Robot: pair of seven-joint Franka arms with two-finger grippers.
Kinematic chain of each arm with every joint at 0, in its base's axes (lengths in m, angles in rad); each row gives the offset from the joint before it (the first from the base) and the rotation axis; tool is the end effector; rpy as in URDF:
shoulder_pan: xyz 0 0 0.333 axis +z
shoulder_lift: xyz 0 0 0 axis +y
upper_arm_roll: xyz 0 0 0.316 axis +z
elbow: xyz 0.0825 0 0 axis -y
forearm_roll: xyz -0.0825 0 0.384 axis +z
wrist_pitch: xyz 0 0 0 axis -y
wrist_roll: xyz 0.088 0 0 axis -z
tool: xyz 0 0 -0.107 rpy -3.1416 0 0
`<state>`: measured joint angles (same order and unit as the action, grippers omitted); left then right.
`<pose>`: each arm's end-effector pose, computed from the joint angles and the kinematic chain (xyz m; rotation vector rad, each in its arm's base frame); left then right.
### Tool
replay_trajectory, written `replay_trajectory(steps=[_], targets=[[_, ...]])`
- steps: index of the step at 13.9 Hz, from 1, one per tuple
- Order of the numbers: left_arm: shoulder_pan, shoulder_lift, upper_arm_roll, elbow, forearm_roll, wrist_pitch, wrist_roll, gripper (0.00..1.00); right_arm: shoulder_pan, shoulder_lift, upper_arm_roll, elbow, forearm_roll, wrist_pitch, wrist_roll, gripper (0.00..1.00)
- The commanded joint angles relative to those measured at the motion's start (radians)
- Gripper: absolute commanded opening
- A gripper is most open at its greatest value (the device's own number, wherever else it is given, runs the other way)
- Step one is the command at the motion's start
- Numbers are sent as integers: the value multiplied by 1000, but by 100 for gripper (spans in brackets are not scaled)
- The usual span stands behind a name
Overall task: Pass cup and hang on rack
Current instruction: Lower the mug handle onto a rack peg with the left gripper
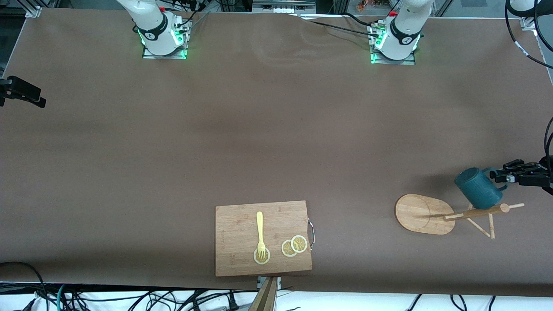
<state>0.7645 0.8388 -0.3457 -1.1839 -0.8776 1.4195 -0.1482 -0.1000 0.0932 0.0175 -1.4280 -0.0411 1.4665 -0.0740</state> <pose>0.6547 0.2732 0.3351 1.7716 0.6836 -0.3677 0.5706 -0.0525 0.6298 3.1053 -0.0182 -0.0895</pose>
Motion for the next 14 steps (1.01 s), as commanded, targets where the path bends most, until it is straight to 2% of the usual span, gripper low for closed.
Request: replay_trajectory(steps=[1,5,9,14], targets=[[-11,22,11,53,34,-16,-16,100,-14,-1,7,4,18,3,-6,100],[-62,-24,-7,56,268,-16,28,100,-14,-1,7,4,18,3,3,100],[-134,-137,-13,50,523,-17,94,100,-12,8,7,18,20,-2,5,100],[-286,-292,-13,14,826,-30,111,100,-14,10,7,18,17,2,-1,100]])
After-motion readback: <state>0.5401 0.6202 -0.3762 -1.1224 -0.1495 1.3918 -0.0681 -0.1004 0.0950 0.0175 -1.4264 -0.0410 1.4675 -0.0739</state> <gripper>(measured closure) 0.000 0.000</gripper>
